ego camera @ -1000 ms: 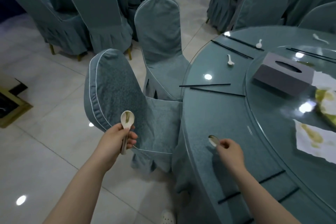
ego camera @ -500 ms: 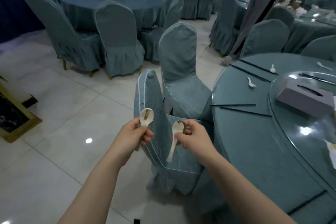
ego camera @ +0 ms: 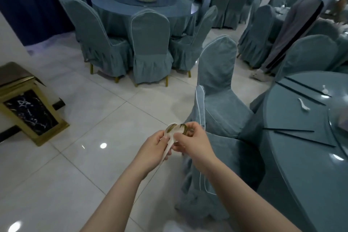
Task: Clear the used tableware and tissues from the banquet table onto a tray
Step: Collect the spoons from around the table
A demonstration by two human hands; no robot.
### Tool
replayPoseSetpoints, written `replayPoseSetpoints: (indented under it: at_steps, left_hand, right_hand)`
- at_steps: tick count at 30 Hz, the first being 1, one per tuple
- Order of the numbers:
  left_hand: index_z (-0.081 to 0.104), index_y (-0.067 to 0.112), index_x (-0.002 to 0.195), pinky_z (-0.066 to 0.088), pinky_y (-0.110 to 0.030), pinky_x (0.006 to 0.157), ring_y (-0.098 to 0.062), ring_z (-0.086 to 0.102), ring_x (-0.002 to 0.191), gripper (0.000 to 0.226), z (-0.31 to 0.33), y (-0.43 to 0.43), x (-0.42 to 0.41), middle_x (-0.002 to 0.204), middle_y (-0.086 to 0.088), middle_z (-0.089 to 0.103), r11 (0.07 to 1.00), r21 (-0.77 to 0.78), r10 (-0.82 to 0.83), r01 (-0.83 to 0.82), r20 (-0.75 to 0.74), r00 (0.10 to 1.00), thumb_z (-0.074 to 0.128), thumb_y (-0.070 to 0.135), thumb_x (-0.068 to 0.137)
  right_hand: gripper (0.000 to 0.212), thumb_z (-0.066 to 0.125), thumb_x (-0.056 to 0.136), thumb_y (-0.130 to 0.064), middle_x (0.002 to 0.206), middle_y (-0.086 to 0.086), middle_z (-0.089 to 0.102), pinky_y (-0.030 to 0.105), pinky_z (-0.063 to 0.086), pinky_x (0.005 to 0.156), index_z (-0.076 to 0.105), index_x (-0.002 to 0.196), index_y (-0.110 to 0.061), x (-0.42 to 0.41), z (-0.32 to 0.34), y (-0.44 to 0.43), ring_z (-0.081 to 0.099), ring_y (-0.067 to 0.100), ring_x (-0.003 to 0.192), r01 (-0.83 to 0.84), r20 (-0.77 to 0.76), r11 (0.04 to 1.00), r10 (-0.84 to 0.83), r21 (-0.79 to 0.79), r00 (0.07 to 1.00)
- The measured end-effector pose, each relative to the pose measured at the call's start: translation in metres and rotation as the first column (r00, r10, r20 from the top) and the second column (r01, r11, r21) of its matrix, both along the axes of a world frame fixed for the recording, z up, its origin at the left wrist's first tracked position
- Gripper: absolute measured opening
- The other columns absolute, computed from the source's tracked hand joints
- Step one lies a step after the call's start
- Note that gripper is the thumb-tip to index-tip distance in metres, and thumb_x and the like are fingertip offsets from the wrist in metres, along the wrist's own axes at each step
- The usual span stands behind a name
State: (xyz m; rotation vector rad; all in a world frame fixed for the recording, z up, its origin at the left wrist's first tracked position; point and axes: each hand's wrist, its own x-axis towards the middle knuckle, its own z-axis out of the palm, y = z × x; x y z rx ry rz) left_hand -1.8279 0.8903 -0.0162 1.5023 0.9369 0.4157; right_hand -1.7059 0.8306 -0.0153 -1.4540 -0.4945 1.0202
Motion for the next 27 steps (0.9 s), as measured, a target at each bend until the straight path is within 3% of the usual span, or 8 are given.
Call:
replayPoseSetpoints:
  at_steps: [3, 6, 10, 15, 19, 22, 27]
  left_hand:
    - [0.057, 0.021, 0.086, 0.045, -0.023, 0.057, -0.004, 0.052, 0.051, 0.029, -0.002, 0.028, -0.003, 0.063, 0.005, 0.058, 1.0, -0.004, 0.008, -0.008, -0.018, 1.0, 0.036, 0.033, 0.102]
    - [0.056, 0.023, 0.091, 0.04, -0.021, 0.053, -0.005, 0.051, 0.052, 0.025, -0.004, 0.067, -0.003, 0.063, 0.007, 0.057, 0.996, 0.071, -0.048, 0.053, -0.072, 0.996, 0.039, 0.038, 0.1]
    - [0.057, 0.024, 0.095, 0.034, -0.013, 0.043, -0.004, 0.047, 0.05, 0.016, -0.009, 0.138, 0.004, 0.062, 0.008, 0.052, 0.993, 0.078, -0.08, 0.089, -0.107, 0.991, 0.042, 0.028, 0.1]
    - [0.058, 0.025, 0.09, 0.039, -0.017, 0.048, -0.006, 0.051, 0.05, 0.022, -0.009, 0.232, 0.028, 0.058, 0.007, 0.058, 0.994, 0.08, -0.058, 0.071, -0.154, 0.986, 0.039, 0.021, 0.1]
    - [0.055, 0.025, 0.081, 0.039, -0.021, 0.048, -0.007, 0.05, 0.048, 0.027, -0.007, 0.302, 0.057, 0.057, 0.006, 0.058, 0.994, 0.108, -0.003, 0.021, -0.162, 0.987, 0.038, 0.017, 0.1]
    - [0.054, 0.023, 0.08, 0.035, -0.016, 0.042, -0.006, 0.048, 0.044, 0.025, -0.001, 0.34, 0.081, 0.057, 0.006, 0.06, 0.993, 0.118, 0.014, 0.003, -0.141, 0.99, 0.039, 0.016, 0.099]
    - [0.055, 0.022, 0.082, 0.031, -0.012, 0.037, -0.004, 0.05, 0.043, 0.023, 0.008, 0.407, 0.139, 0.064, 0.004, 0.068, 0.988, 0.115, -0.09, 0.102, -0.099, 0.991, 0.04, 0.016, 0.098]
  right_hand:
    - [0.024, 0.066, 0.08, -0.003, 0.085, 0.019, 0.065, 0.027, 0.055, 0.058, 0.056, 0.101, -0.007, -0.005, -0.004, 0.037, 0.069, 0.022, 0.06, -0.026, 0.04, 0.999, 0.027, -0.033, 0.999]
    - [0.023, 0.067, 0.079, -0.008, 0.076, 0.006, 0.059, 0.02, 0.048, 0.051, 0.058, 0.1, -0.01, -0.005, -0.01, 0.079, 0.059, 0.009, 0.054, -0.068, 0.133, 0.991, 0.083, -0.118, 0.988]
    - [0.022, 0.07, 0.076, -0.015, 0.073, -0.003, 0.055, 0.017, 0.041, 0.05, 0.059, 0.095, -0.014, 0.011, -0.017, 0.145, 0.053, 0.007, 0.059, -0.105, 0.205, 0.983, 0.134, -0.149, 0.969]
    - [0.02, 0.073, 0.079, -0.02, 0.072, -0.008, 0.057, 0.017, 0.042, 0.054, 0.06, 0.094, -0.02, 0.062, -0.013, 0.227, 0.055, 0.002, 0.058, -0.161, 0.223, 0.982, 0.18, -0.098, 0.958]
    - [0.011, 0.067, 0.086, -0.018, 0.078, -0.002, 0.061, 0.02, 0.044, 0.058, 0.061, 0.096, -0.017, 0.111, -0.011, 0.276, 0.058, 0.005, 0.061, -0.113, 0.205, 0.989, 0.13, -0.092, 0.97]
    - [0.009, 0.062, 0.09, -0.013, 0.082, 0.001, 0.068, 0.022, 0.046, 0.061, 0.063, 0.098, -0.012, 0.141, -0.009, 0.302, 0.063, 0.007, 0.063, -0.046, 0.149, 0.994, 0.061, -0.102, 0.987]
    - [0.007, 0.06, 0.091, -0.012, 0.087, 0.002, 0.074, 0.027, 0.047, 0.067, 0.063, 0.097, -0.013, 0.193, -0.01, 0.336, 0.069, 0.013, 0.071, 0.096, 0.071, 0.991, -0.09, -0.094, 0.993]
